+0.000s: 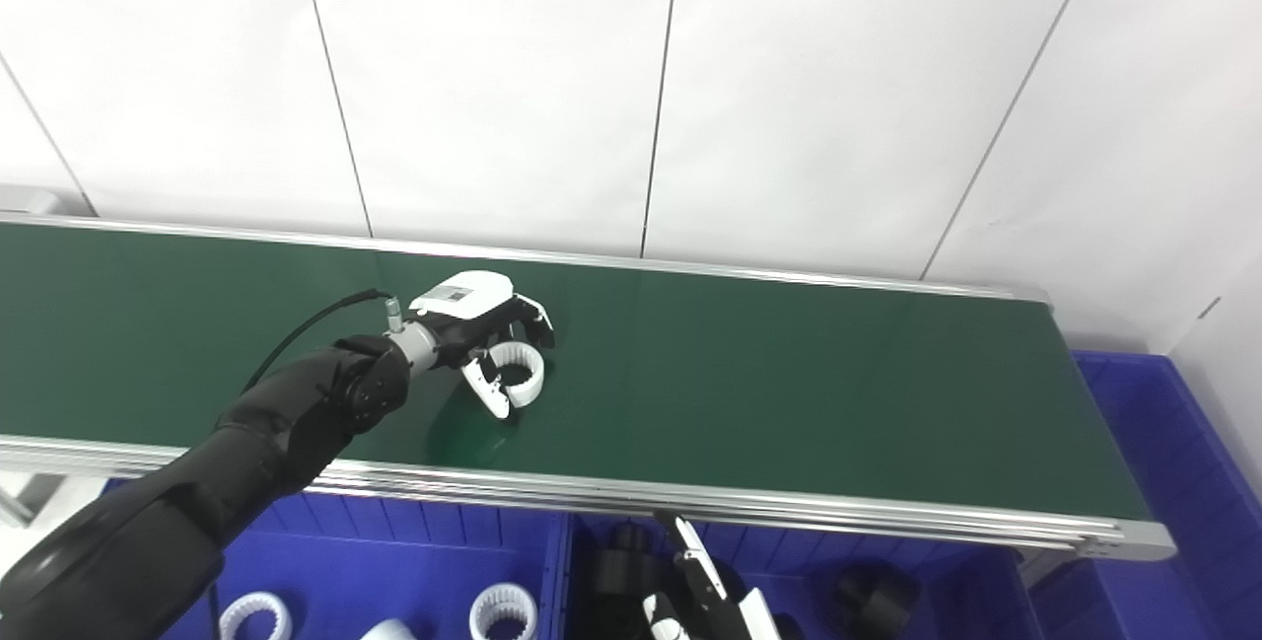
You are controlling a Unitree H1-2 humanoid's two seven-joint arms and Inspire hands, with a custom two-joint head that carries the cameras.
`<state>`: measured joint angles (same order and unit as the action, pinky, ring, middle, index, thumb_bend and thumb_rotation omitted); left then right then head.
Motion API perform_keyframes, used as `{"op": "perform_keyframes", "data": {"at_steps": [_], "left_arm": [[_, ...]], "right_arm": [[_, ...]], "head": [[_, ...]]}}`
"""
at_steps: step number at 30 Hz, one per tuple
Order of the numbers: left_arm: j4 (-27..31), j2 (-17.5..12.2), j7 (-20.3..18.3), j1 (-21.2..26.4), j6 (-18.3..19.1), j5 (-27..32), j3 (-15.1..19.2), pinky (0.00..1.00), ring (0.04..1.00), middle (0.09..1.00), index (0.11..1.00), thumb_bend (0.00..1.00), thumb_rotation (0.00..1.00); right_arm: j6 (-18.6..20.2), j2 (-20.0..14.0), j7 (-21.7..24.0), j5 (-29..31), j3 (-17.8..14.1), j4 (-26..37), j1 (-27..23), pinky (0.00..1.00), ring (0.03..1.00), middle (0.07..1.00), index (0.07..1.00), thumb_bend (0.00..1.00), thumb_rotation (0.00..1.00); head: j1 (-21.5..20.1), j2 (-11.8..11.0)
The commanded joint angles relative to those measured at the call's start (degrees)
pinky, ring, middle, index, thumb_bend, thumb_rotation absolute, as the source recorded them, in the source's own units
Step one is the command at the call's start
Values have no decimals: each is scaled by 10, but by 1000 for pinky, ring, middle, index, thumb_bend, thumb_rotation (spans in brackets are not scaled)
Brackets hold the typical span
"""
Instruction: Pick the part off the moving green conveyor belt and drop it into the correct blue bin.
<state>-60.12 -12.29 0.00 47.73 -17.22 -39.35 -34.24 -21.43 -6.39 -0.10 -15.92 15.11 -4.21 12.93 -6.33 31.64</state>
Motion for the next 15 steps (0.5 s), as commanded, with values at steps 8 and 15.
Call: {"op": "perform_keyframes", "data": {"at_steps": [8, 15], "left_arm": [[-23, -1, -16, 29, 5, -39, -47, 293, 454, 554, 509, 491, 0], [-47, 3, 52, 42, 20, -83, -91, 229, 448, 531, 462, 501, 0]], "right_arm": [[-1, 6, 8, 5, -5, 20, -1, 913, 959, 980, 962, 319, 981], [-3, 9, 9, 6, -8, 21, 1, 912, 961, 983, 961, 331, 976]], "head": [[1, 4], [-2, 6]]}}
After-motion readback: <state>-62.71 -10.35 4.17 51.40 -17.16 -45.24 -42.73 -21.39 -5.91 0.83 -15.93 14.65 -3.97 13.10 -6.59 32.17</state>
